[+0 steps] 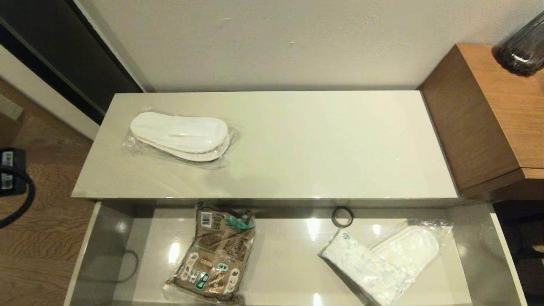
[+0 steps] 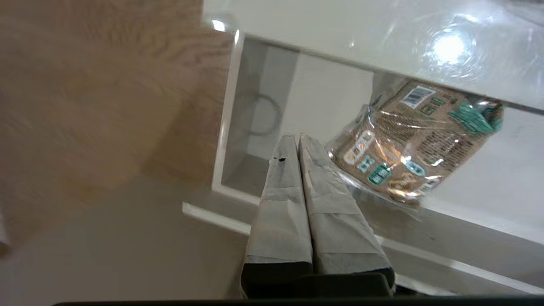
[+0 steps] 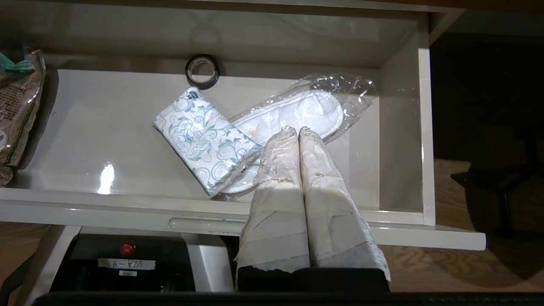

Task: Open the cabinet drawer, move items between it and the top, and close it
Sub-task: Close the drawer

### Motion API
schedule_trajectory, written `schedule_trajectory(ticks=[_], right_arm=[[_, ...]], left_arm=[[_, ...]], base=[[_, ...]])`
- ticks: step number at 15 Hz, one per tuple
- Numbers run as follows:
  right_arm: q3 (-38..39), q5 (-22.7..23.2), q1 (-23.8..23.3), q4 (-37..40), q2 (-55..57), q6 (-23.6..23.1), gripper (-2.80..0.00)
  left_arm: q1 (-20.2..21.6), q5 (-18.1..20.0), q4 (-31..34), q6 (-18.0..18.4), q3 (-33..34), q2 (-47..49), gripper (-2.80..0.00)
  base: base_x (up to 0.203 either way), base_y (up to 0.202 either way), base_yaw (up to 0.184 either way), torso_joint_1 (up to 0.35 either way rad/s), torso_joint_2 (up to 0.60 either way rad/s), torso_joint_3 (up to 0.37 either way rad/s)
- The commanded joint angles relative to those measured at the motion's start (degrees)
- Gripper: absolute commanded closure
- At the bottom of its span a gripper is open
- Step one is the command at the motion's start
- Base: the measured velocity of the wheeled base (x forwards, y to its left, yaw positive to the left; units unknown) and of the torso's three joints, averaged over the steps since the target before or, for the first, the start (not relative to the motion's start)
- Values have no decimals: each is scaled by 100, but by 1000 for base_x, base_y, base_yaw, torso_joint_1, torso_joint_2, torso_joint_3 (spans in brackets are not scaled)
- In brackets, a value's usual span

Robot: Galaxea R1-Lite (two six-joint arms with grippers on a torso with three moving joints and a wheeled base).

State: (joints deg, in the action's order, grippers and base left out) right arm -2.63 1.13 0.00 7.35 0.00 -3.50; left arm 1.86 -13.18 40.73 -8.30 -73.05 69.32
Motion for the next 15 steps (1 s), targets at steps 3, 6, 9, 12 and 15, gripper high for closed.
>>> schedule_trajectory(ticks=[3,6,9,12,15], right_arm=[[0,2,0,3,9,-1,0],[0,2,0,3,9,-1,0],[0,2,0,3,9,-1,0],[0,2,0,3,9,7,0],[0,2,0,3,9,7,0]], left_arm=[[273,682,1,18,1041,-2110,0],[233,887,63,201,1418,-3597,0],[-178,600,517,420,1529,-5001,0],[-367,-53,1271,487,2026,-5658,0],[-210,-48,1141,1118,2879,-6412,0]], base=[[0,0,0,0,0,0],[0,0,0,0,0,0],[0,0,0,0,0,0],[0,0,0,0,0,0],[0,0,0,0,0,0]])
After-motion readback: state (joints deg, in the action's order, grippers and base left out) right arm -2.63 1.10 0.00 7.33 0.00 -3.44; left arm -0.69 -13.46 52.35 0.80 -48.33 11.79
